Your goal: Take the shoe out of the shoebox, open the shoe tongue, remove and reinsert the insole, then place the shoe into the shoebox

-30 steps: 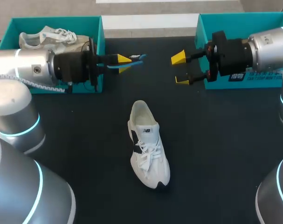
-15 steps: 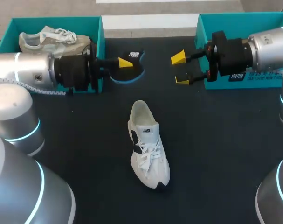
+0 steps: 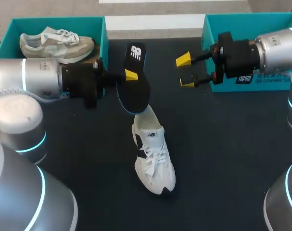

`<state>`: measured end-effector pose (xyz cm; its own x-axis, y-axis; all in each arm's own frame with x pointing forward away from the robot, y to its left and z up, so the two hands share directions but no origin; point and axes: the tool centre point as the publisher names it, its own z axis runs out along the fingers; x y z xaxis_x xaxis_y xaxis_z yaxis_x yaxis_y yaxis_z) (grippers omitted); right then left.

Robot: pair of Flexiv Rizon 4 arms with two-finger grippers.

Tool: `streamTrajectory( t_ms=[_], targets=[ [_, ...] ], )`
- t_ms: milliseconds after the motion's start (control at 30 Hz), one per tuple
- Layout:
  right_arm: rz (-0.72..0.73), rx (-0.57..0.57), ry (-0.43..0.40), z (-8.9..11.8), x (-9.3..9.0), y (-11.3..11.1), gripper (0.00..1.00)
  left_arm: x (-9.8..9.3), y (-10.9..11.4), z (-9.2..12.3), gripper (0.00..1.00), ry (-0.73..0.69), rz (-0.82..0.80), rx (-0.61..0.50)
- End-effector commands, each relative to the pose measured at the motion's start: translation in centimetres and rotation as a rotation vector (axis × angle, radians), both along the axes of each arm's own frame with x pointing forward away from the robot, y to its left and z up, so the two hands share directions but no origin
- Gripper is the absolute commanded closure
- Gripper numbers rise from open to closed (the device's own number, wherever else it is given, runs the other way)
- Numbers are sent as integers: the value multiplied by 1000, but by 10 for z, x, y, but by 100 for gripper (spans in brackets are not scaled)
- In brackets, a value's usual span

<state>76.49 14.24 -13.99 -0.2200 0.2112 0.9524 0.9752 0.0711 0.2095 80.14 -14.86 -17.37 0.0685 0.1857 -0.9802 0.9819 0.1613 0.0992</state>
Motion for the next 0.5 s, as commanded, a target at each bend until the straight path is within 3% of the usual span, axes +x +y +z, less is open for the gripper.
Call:
streamTrajectory(
  t_ms=[33, 500],
  targets=[
    [38, 18, 25, -13, 14, 22, 0, -6, -6, -1, 100, -75, 29, 4],
    [62, 58, 43, -22, 8, 59, 2, 5, -27, 3, 100, -57, 7, -110]
  ],
)
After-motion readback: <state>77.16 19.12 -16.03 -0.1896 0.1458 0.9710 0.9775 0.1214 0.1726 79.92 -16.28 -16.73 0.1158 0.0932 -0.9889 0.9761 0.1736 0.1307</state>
